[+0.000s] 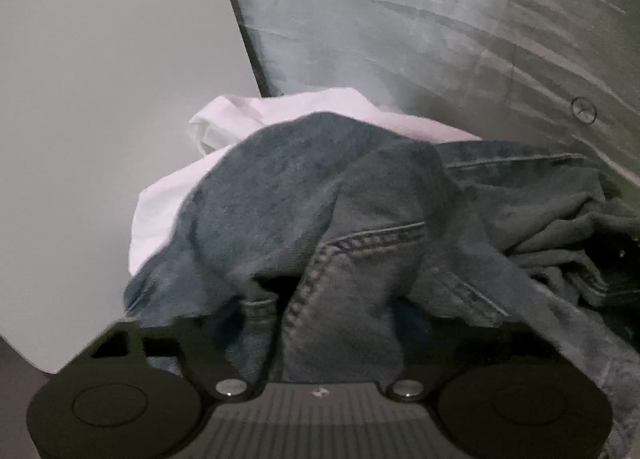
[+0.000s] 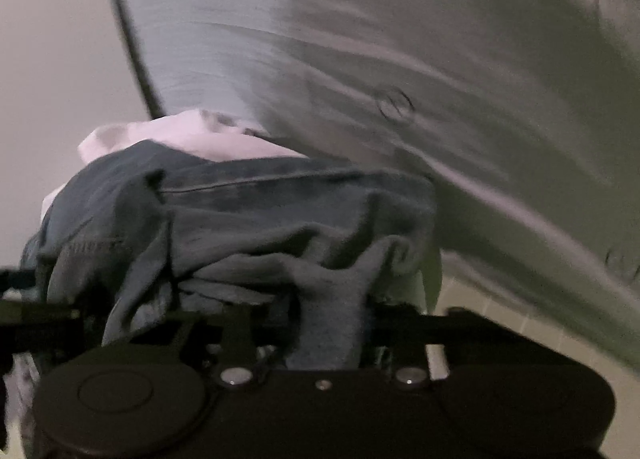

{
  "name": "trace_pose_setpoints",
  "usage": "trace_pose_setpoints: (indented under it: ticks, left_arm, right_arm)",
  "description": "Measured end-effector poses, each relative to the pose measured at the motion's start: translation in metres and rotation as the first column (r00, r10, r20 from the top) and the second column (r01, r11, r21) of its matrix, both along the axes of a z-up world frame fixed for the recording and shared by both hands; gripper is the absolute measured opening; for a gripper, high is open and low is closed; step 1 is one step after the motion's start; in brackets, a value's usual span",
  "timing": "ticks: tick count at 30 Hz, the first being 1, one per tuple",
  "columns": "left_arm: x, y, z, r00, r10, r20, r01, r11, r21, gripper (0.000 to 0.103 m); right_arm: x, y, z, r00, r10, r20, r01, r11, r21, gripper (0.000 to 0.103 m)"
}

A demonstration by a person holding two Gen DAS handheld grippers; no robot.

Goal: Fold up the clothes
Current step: 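Reach both grippers into the blue jeans and close on the denim, then lift the blue jeans with both grippers and pull them out of the heap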

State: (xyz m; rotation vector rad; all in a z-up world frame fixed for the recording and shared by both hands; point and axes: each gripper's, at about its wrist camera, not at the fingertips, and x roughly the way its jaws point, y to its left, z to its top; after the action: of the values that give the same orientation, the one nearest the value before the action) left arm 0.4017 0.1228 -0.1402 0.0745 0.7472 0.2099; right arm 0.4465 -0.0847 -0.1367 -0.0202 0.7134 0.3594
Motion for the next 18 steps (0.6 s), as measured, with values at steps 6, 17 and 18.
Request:
trace_pose_setpoints:
  ticks: [6,17,18]
  left_arm:
    - [-0.022,-0.007,0.033,0.999,-0.015,0.052,0.018,0.999,-0.041,0.017]
    - [-0.131,-0.046,0.148,0.951,-0.069,0.301,0.107,0.988,-0.11,0.015]
    - [-0.144,-0.052,0.16,0.941,-0.085,0.327,0.129,0.985,-0.113,0.015]
  right_arm:
    - [-0.032,-0.004,0.039,0.994,0.006,0.107,-0.008,1.0,0.017,0.007]
    - [-0.146,-0.059,0.152,0.909,-0.099,0.406,0.081,0.995,0.061,0.005]
    - [-0.157,-0.068,0.163,0.897,-0.12,0.425,0.096,0.992,0.077,0.005]
